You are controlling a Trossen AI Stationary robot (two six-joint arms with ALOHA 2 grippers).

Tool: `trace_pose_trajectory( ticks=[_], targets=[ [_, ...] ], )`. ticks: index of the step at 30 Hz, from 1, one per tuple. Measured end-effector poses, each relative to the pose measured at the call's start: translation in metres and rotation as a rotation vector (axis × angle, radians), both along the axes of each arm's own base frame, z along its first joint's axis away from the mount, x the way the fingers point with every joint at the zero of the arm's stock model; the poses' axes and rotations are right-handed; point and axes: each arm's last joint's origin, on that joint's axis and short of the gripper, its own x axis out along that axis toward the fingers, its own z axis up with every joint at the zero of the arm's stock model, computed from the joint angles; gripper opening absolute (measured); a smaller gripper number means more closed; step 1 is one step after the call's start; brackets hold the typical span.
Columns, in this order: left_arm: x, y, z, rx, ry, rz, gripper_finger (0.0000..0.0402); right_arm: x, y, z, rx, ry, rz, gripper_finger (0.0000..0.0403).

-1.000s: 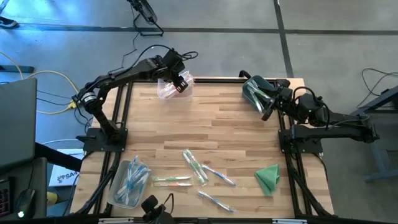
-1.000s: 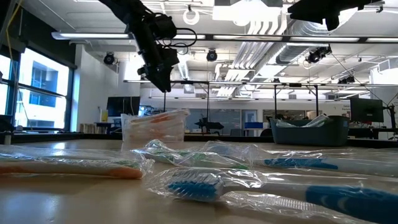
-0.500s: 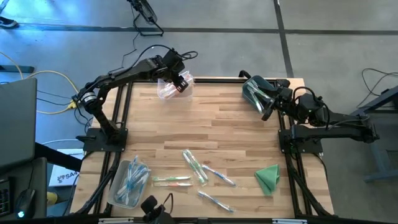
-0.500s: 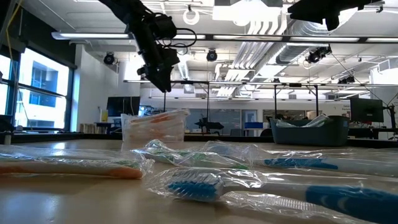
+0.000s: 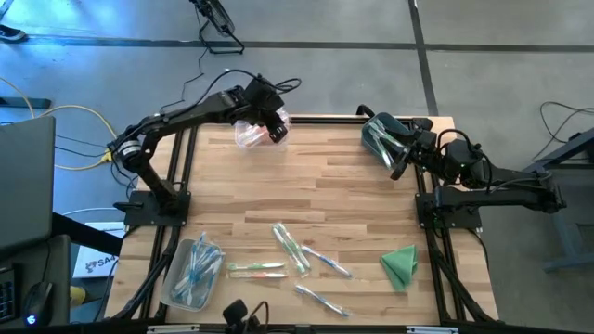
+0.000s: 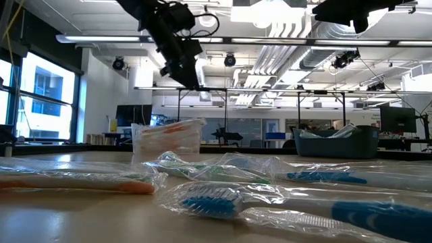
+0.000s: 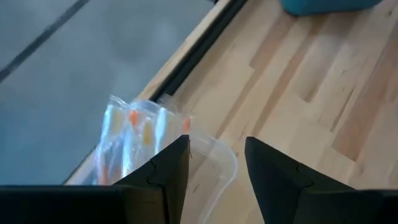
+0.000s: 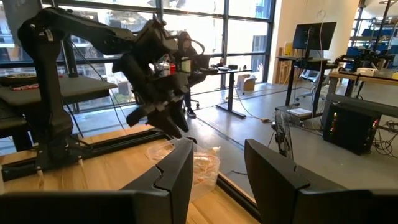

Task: Pick & Place Toothbrushes
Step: Put the middle green toothbrush into the blue bin

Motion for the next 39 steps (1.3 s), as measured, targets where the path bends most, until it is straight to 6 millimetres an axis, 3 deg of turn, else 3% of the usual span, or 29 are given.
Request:
trace_pose_trajectory(
  ticks=[13,18,33,39],
  targets=[
    [-0.008,-0.028,0.032,0.107,-0.122,-0.068,0.0152,0.0,0.0,0.0,0.0,0.0,-0.003,0.0136],
    [-0.016,-0.047,0.025,0.162,-0.221,-0.117,0.0152,0.0,0.0,0.0,-0.004,0.003,-0.002,0.0136],
    [-0.088,-0.115,0.015,0.268,-0.567,-0.183,0.0152,0.002,0.0,-0.001,-0.005,0.016,0.002,0.0136],
    [-0.104,-0.137,0.018,0.267,-0.622,-0.25,0.0152,0.004,0.001,-0.002,-0.005,0.022,0.047,0.0136]
  ],
)
